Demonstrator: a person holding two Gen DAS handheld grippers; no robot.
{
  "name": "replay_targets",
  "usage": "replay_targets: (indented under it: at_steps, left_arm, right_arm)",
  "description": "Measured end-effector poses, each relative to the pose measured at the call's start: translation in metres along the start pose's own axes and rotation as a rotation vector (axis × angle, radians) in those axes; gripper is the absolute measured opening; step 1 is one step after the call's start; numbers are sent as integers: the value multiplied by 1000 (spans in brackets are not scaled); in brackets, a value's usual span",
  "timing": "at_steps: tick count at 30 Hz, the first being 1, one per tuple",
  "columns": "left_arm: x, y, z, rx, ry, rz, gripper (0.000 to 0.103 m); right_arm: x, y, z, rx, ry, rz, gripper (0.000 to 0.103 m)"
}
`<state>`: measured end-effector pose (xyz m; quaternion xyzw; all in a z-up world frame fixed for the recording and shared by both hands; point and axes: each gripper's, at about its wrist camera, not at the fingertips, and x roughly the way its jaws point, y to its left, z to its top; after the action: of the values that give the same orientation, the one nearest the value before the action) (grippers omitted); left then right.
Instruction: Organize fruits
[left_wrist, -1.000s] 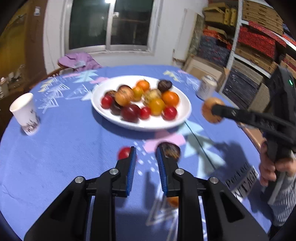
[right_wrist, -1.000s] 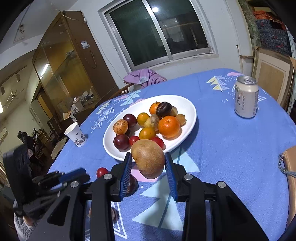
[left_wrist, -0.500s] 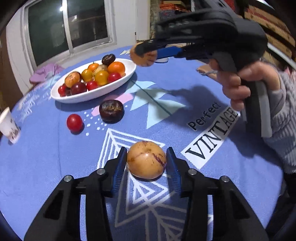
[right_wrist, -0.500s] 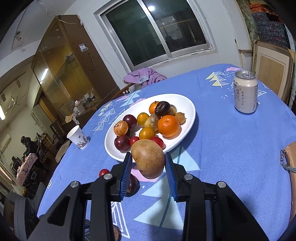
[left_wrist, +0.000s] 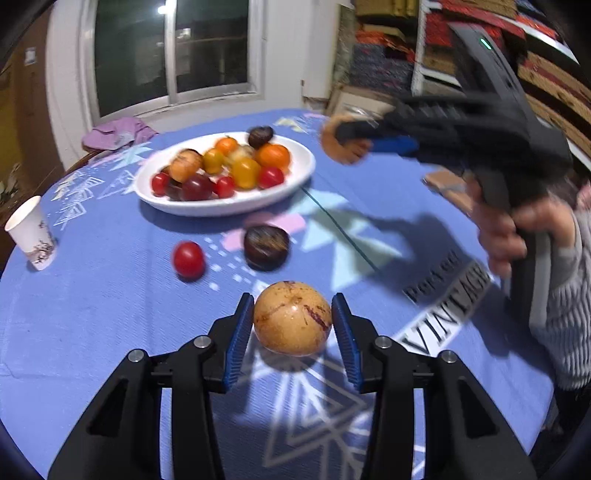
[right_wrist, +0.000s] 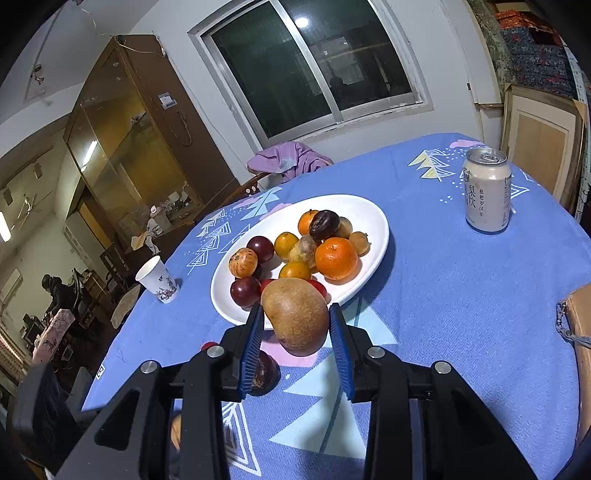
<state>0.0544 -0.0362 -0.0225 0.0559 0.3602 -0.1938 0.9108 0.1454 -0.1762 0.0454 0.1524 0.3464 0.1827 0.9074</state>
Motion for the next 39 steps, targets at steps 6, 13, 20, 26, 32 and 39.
replay_targets:
  at_steps: [6, 13, 20, 26, 32, 39]
  left_arm:
    - [0, 40, 63, -68, -96, 90, 43]
    - [40, 78, 132, -165, -136, 143, 43]
    - [102, 130, 169, -253, -65, 168, 43]
    - [140, 157, 173, -290, -19, 169, 43]
    - [145, 158, 168, -286, -13, 180, 44]
    - [104, 154, 152, -298, -57, 206, 55]
  right_arm:
    - [8, 3, 7, -19, 0, -34, 36]
    - [51, 18, 39, -112, 35, -102, 36]
    - [107, 52, 34, -260, 110, -97, 36]
    - [132, 60, 41, -289, 100, -93, 36]
    - [141, 59, 40, -299, 97, -99, 39]
    - [112, 46, 42, -231, 79, -95, 41]
